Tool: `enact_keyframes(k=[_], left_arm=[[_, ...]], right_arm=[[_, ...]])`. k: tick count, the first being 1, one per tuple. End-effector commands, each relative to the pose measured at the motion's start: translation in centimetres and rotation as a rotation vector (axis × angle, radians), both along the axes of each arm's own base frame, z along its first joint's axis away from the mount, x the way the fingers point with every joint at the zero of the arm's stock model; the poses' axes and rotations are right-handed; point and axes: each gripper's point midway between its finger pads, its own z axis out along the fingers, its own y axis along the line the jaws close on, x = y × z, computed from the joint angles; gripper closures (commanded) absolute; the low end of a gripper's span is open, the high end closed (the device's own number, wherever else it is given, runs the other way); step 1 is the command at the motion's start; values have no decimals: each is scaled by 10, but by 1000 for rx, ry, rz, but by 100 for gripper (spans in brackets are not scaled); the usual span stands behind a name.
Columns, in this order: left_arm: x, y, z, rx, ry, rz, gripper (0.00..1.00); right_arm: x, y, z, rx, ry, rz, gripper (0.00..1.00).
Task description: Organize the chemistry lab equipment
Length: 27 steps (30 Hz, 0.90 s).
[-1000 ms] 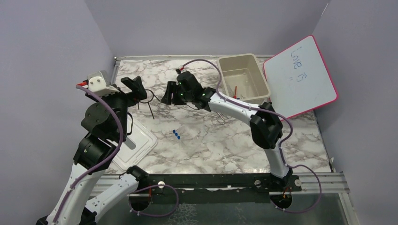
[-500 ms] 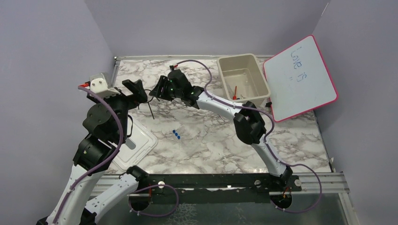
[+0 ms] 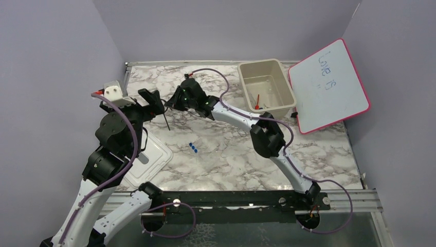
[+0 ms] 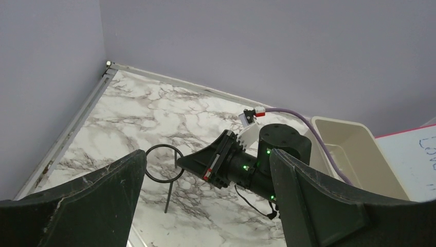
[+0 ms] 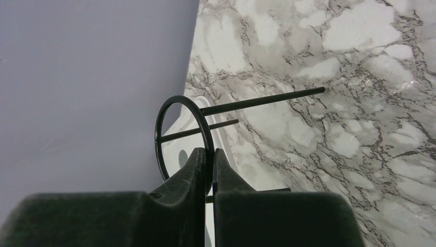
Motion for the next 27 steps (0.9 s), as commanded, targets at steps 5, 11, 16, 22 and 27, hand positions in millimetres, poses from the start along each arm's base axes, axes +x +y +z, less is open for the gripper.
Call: enact_keyframes(k=[5, 11, 16, 22, 27], left_arm=[[5, -8, -15, 11, 36, -25, 8], [12, -15, -45, 17, 97, -34, 8], [21, -30, -74, -2, 158, -70, 8], [33, -75, -130, -86, 275, -217, 8], [42, -103, -168, -120, 386, -291, 8]], right_arm=[[5, -37, 31, -96, -149, -70, 99], [-3, -88, 17, -174, -114, -77, 99], [-13, -137, 10, -196, -55, -70, 98], [-26, -189, -8, -200, 41, -66, 94], [-30, -207, -11, -272, 4, -49, 77]])
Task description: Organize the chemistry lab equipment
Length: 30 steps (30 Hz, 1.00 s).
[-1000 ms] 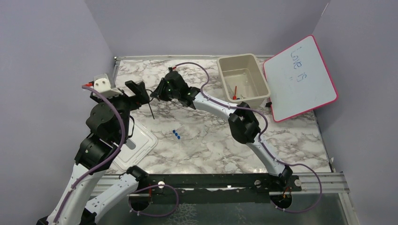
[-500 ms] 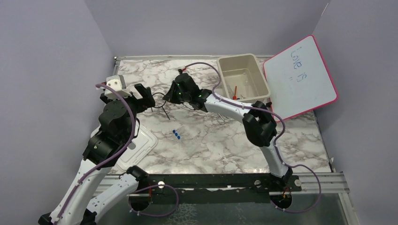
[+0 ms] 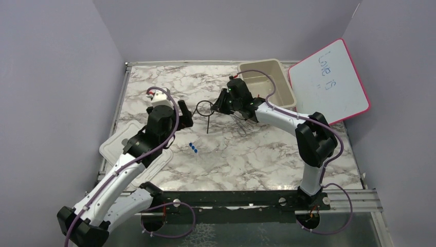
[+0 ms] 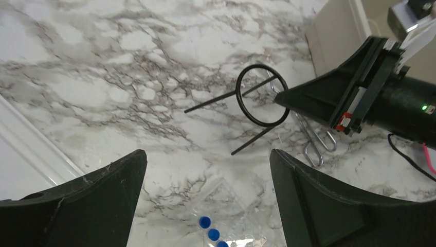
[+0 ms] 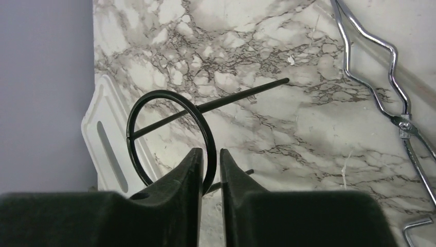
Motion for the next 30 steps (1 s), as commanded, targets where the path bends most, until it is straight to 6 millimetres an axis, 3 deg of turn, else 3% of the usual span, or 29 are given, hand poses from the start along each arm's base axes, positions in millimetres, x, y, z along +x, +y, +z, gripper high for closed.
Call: enact_keyframes(k=[1, 8, 16, 20, 24, 30], left_arm=[[10, -33, -19, -92, 62, -90, 8], [21, -37, -26, -74, 64, -80, 8], [27, -24, -24, -30, 46, -17, 8], [26, -8, -20, -12, 41, 62, 8], [21, 16, -6, 0, 1, 169, 8], [4, 53, 38, -22, -127, 300, 8]], right_arm=[[-13, -7, -1, -81, -32, 76, 72], [-4, -5, 17, -142, -119, 137, 61], [4, 3, 40, -203, -201, 229, 52], [-5, 9, 46, -292, -271, 244, 50], [-15, 9, 42, -372, -292, 222, 47], [-29, 19, 28, -412, -283, 200, 46]])
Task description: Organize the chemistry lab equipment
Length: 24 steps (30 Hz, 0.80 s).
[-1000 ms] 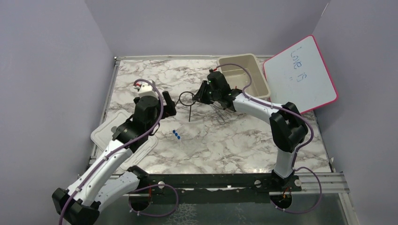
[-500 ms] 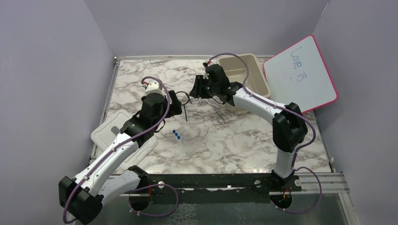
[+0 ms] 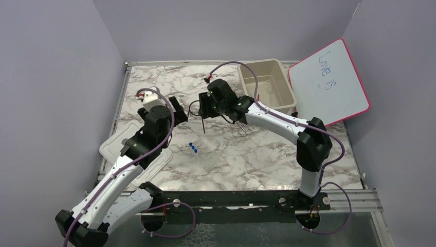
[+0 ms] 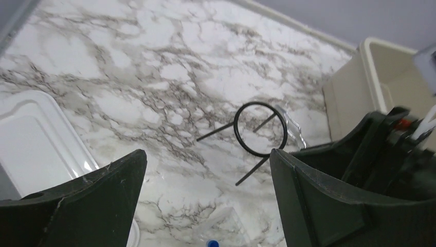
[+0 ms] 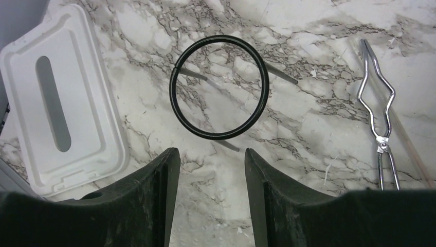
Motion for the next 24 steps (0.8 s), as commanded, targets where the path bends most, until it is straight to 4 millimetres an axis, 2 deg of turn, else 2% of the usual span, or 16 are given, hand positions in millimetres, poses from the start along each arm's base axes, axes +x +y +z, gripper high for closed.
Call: enact_keyframes(k=[1, 6, 11, 18, 24], left_arm=[[-12, 39, 55, -25, -157, 157, 8], [-18, 45, 67, -24, -191, 153, 8], [-20, 45, 66, -22, -194, 147, 8], [-20, 46, 67, -16, -195, 147, 8], [-21, 46, 67, -9, -193, 141, 8]], right_arm=[[0, -1, -12, -61, -27, -47, 46], [-3, 15, -21, -134, -63, -29, 45], [3, 12, -28, -234, -120, -60, 46], [13, 16, -28, -249, -166, -64, 51], [25, -4, -32, -347, -197, -160, 65]])
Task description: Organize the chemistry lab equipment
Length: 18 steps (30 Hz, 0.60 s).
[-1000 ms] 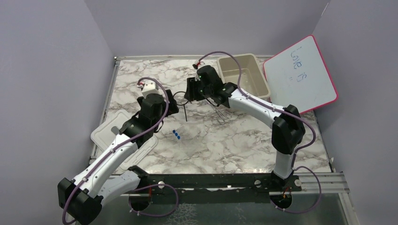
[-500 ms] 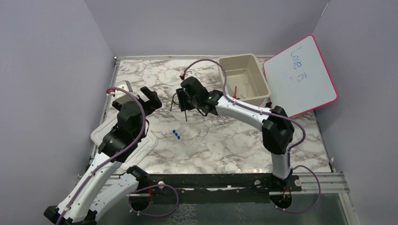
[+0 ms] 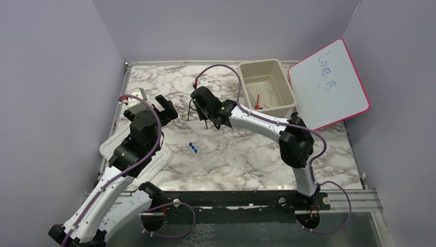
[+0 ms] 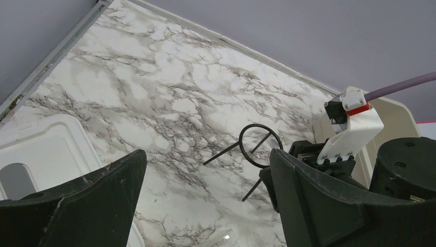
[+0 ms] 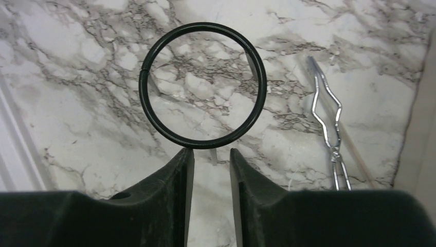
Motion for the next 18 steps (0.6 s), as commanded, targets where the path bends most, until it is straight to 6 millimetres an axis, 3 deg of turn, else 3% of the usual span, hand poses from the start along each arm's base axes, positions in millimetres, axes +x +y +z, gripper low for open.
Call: enact_keyframes(k=[1, 6, 11, 18], left_arm=[[-2, 8, 6, 14, -13, 27, 8], [-1, 6, 4, 15, -7, 18, 8], [1, 4, 2, 19, 2, 11, 8], [-2, 5, 5, 17, -8, 11, 8]], right_arm=[[13, -22, 1, -96, -70, -97, 69], [6, -26, 10, -68, -80, -70, 74], [2, -20, 30, 44, -70, -83, 60], [10, -13, 52, 145, -103, -146, 53]])
